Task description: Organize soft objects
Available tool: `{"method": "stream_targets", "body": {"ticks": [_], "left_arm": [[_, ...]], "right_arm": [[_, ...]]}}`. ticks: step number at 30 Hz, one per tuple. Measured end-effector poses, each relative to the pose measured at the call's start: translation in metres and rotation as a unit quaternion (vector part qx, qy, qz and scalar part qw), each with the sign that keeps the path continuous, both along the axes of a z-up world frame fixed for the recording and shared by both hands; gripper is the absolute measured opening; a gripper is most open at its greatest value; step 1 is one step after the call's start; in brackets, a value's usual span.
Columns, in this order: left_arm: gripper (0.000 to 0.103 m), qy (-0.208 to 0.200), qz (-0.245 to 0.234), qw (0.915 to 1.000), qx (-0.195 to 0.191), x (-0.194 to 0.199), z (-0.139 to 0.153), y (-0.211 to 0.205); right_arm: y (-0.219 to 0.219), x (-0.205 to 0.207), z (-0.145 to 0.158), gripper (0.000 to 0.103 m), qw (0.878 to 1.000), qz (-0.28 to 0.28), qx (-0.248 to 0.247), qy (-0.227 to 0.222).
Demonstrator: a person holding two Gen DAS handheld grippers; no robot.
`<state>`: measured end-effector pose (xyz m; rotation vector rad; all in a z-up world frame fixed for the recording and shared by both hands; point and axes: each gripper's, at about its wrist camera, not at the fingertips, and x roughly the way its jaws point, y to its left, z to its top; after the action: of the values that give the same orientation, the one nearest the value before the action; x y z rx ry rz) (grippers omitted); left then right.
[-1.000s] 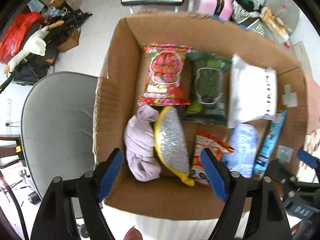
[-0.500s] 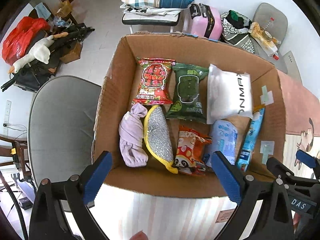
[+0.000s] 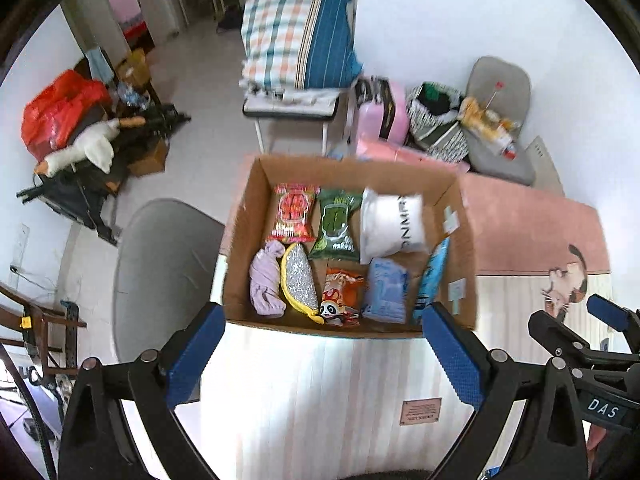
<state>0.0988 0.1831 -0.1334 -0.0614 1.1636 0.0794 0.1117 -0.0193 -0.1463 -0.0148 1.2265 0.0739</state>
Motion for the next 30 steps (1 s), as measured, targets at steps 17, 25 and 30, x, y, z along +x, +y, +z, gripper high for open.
{"method": "stream_targets", "body": {"ticks": [17, 25, 30], "left_arm": [[0.101, -0.075, -0.015, 0.9970, -0.004, -0.086, 0.102, -0.023], [0.101, -0.085, -0.014, 0.9963, 0.002, -0.095, 0.104, -0.028], [0.103, -0.091, 0.003, 0.9958, 0.009, -0.096, 0.102, -0.025]], "right_arm": [[-0.013, -0.108, 0.131, 0.103, 0.994, 0.023, 0.005, -0.105], [-0.016, -0.115, 0.135, 0.103, 0.994, 0.019, 0.009, -0.109], [-0.019, -0.109, 0.128, 0.103, 0.993, 0.005, -0.003, -0.115]]}}
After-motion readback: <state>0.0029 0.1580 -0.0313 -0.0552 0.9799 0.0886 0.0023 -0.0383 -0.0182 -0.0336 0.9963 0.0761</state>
